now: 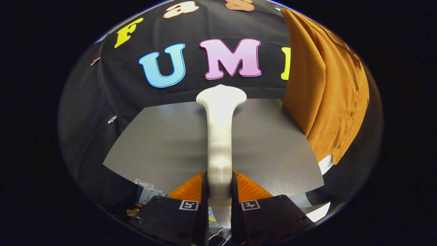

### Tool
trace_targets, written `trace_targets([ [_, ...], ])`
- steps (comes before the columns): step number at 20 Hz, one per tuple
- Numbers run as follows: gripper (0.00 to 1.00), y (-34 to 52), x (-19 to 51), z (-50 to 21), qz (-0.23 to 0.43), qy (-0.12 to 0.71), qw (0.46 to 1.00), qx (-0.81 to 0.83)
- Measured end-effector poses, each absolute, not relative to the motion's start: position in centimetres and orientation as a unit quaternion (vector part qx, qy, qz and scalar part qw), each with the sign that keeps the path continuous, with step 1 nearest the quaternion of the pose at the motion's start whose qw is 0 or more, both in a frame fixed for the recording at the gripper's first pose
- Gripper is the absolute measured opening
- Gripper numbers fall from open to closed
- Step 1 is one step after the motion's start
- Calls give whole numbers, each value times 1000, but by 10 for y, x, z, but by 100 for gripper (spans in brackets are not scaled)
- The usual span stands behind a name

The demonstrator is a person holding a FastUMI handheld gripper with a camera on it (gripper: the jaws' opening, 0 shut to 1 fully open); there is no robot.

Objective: Iron the clothes twice with a garment steamer, once on the left side and once on the right side.

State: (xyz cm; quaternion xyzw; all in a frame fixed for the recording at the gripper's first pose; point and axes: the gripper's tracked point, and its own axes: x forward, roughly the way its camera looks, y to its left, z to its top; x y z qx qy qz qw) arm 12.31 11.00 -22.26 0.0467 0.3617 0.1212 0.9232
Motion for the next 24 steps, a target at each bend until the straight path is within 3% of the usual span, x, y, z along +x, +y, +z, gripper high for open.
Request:
trace_targets([
  [14,30,5,74,-71,124,130,978,106],
  [24,29,-178,66,-39,3,42,995,88],
])
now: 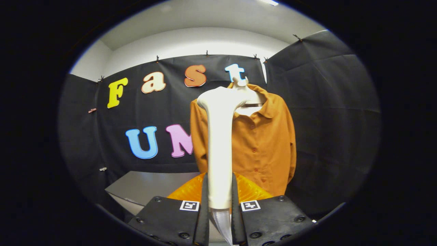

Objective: Iron the clothes twice with a garment steamer, once on the left side and once on the right side.

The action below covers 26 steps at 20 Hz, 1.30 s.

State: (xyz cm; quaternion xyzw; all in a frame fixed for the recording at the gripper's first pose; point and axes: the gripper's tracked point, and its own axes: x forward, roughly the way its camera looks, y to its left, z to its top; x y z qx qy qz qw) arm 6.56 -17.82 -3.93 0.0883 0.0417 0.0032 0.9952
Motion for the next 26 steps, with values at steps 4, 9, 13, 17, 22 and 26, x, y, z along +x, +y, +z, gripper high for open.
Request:
trace_targets([
  [4,29,-225,79,-54,-13,22,995,93],
  [9,29,-231,96,-71,31,3,996,89],
  [13,29,-196,117,-91,70,-2,996,58],
  [17,30,-174,143,-116,71,16,996,47],
  [22,30,-165,165,-148,62,33,997,37],
  [26,30,-166,165,-186,66,68,994,51],
])
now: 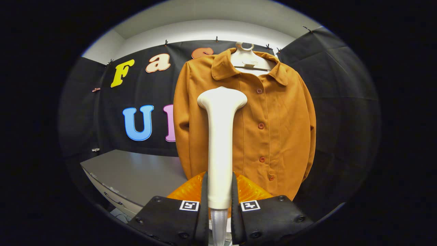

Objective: Iron the clothes twice with a garment steamer, once on the left side and once on the right side.

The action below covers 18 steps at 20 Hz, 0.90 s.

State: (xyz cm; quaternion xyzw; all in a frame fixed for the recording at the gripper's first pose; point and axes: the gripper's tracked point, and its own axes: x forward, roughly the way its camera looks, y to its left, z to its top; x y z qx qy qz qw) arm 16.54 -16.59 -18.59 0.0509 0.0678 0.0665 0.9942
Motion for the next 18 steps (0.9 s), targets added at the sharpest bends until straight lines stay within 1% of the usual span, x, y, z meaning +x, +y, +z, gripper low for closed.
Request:
trace_targets([
  [8,30,-172,157,-266,58,153,985,59],
  [18,30,-181,134,-341,45,244,966,69],
])
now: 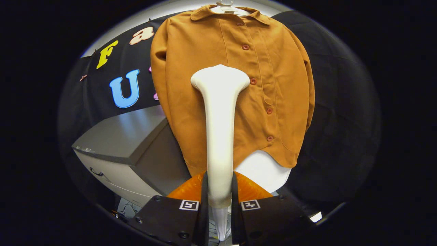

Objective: Iron the clothes twice with a garment steamer, once on the left side and once on the right side.

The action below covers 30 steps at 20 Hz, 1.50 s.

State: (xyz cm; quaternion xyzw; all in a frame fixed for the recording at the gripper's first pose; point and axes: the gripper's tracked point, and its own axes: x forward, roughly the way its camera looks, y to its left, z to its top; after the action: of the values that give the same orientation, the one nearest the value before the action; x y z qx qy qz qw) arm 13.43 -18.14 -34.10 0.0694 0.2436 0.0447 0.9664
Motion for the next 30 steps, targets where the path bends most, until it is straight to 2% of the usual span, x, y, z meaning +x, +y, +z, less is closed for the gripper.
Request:
trace_targets([
  [5,30,-179,108,-360,50,265,960,79],
  [9,30,-182,89,-344,50,249,963,90],
  [19,30,-207,65,-230,31,151,982,109],
  [30,29,-288,101,-89,-12,7,993,116],
])
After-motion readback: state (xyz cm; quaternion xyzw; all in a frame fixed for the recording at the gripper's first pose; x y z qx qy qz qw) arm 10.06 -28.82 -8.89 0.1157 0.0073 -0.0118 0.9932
